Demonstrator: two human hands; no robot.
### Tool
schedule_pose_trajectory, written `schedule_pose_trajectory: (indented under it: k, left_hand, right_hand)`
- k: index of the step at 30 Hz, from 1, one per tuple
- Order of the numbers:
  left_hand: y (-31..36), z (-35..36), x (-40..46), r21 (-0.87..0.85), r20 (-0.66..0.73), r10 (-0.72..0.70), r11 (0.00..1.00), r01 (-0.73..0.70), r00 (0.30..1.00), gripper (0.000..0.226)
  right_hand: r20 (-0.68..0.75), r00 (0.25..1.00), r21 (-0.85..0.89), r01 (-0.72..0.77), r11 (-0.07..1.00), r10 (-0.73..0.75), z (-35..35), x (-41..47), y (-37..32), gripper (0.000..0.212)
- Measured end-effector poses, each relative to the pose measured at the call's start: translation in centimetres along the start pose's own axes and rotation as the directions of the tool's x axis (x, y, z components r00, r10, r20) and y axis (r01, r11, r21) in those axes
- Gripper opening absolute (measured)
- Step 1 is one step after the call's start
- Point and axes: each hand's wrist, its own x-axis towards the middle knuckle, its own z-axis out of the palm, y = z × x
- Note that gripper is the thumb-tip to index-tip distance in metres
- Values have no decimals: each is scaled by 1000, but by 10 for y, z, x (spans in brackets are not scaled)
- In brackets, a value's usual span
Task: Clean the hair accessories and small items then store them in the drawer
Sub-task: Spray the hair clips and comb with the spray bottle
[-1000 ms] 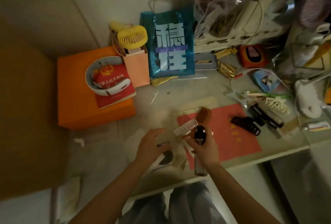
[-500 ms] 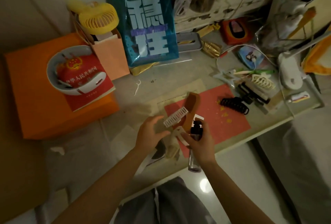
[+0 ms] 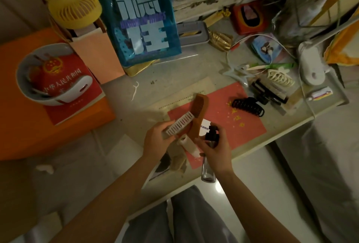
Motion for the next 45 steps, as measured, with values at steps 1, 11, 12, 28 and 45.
schedule_pose_trajectory:
  k: [1, 11, 12, 28, 45]
  left_hand:
    - [0, 1, -1, 5, -12, 2, 1000, -2, 1000, 45]
    - [4, -14, -10, -5, -151, 18, 1000, -19, 988, 30]
    - [6, -19, -10, -14, -160, 12, 1000, -15, 987, 30]
    - [94, -117, -47, -249, -322, 72, 956, -158, 944, 36]
    - [211, -236, -103, -85, -380, 336, 915, -394, 862, 35]
  right_hand:
    - [1, 1000, 2, -5, 1000, 5, -1, 1, 1, 57]
    - [17, 999, 33, 44, 999, -44, -5, 4, -9, 51]
    - [19, 998, 40, 52, 998, -53, -5, 3, -12, 50]
    - [129, 949, 272, 246, 930, -289, 5, -12, -103, 58]
    - [212, 709, 394, 568, 722, -673, -25, -72, -273, 62]
